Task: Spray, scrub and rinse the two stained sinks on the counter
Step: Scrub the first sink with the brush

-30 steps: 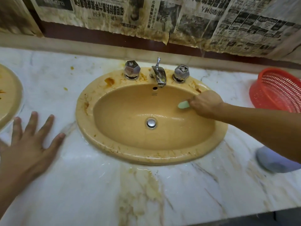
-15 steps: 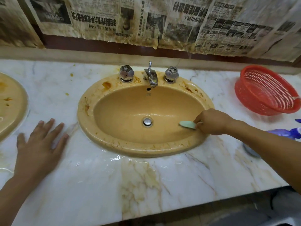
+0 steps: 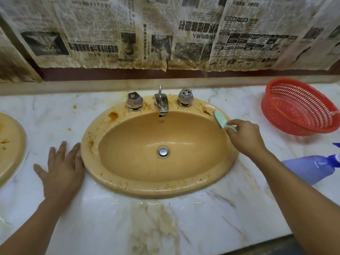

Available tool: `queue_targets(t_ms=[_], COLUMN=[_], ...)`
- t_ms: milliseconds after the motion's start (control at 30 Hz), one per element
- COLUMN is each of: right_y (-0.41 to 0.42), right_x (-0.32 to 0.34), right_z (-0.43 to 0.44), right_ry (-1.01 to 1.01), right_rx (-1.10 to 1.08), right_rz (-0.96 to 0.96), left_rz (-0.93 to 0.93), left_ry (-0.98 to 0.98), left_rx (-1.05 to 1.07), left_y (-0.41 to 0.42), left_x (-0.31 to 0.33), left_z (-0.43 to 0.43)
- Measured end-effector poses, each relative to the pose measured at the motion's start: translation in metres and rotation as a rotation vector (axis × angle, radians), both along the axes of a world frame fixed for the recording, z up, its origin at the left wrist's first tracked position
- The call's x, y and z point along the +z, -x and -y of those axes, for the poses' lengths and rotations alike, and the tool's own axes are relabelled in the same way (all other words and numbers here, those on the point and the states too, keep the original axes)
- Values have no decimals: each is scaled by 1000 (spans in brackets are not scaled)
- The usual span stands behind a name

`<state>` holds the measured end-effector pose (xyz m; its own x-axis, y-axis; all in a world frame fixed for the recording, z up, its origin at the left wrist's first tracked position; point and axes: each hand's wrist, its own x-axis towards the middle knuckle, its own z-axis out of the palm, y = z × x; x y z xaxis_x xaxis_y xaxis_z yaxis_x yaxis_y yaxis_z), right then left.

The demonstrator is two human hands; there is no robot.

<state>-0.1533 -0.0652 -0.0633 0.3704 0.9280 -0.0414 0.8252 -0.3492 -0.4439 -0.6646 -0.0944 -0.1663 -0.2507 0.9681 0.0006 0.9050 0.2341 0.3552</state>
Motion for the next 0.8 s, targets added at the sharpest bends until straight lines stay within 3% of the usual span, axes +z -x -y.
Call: queue_targets(t_ms=[333,567,800], right_y=[29,57,74], right_x=[3,18,12], right_z=[-81,-112,-115], right_ry=[35,-131,-12], right_rx=[65,73,195], right_rz=[-20,-97,89], left_rz=[-39,38,62], left_ry=[8,16,48], left_rx=[40,74,82], left_y=[-3,-11,-15], left_x=[-4,7,13], left_z=[-2,-2,-3])
